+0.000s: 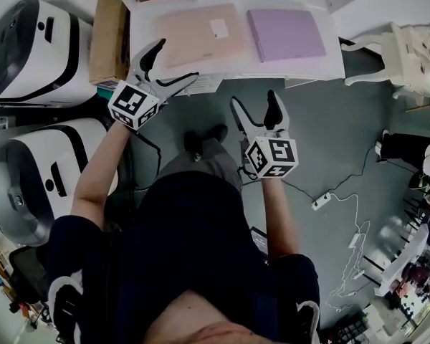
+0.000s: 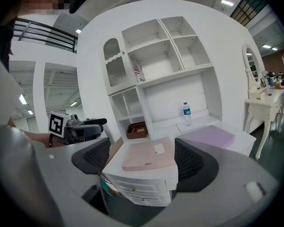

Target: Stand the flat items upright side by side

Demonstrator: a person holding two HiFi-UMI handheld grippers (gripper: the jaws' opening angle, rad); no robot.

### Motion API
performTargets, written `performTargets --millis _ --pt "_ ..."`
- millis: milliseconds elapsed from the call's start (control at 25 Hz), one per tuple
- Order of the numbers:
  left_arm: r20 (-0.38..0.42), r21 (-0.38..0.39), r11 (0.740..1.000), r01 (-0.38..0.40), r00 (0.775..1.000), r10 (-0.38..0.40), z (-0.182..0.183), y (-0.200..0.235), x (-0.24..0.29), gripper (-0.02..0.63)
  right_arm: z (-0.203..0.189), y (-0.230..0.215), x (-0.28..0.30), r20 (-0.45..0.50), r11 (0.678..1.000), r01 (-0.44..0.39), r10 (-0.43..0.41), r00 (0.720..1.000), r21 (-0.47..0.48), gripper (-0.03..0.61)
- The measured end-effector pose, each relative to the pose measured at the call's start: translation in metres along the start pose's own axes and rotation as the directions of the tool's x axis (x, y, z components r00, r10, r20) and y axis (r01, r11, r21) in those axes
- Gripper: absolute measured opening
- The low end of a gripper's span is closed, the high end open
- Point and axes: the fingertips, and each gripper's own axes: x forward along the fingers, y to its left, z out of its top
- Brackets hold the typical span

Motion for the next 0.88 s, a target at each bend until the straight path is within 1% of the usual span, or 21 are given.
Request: performTargets --millis 120,240,320,440,520,720,880 --pt "-0.017 -0.002 1.000 0.015 1.000 -0.015 -0.002 0.012 0.020 0.502 -0.002 -0.008 0.016 -0.010 0.999 -0.019 0.020 1.000 0.043 0.419" --pt "-0.041 -0.020 0.999 0.037 0.998 -0.038 -0.006 0.026 0.043 0.502 -0.005 -0.021 0.035 -0.024 0.993 -0.042 0.046 0.999 0.113 0.419" --pt "-0.072 -0.028 0.998 0.052 0.996 -0.054 -0.013 0.036 0.060 0.502 -0.010 -0.030 0.048 -0.040 0.986 -0.060 0.067 0.997 0.155 0.419" --pt "-0.126 -0.013 0.998 0.068 0.990 -0.070 -0.023 0.053 0.087 0.502 -0.018 -0.041 0.068 -0.064 0.976 -0.085 0.099 0.993 0.201 0.419" --pt "-0.154 -0.016 0.996 0.082 0.984 -0.084 -0.030 0.065 0.103 0.502 -0.026 -0.047 0.082 -0.081 0.964 -0.100 0.123 0.989 0.248 0.419" --pt "-0.242 -0.045 0.989 0.142 0.959 -0.149 -0.057 0.092 0.137 0.502 -0.046 -0.064 0.111 -0.116 0.929 -0.108 0.158 0.981 0.354 0.419" --pt "-0.316 -0.065 0.980 0.189 0.927 -0.200 -0.082 0.114 0.160 0.502 -0.064 -0.075 0.131 -0.133 0.899 -0.087 0.158 0.978 0.429 0.419"
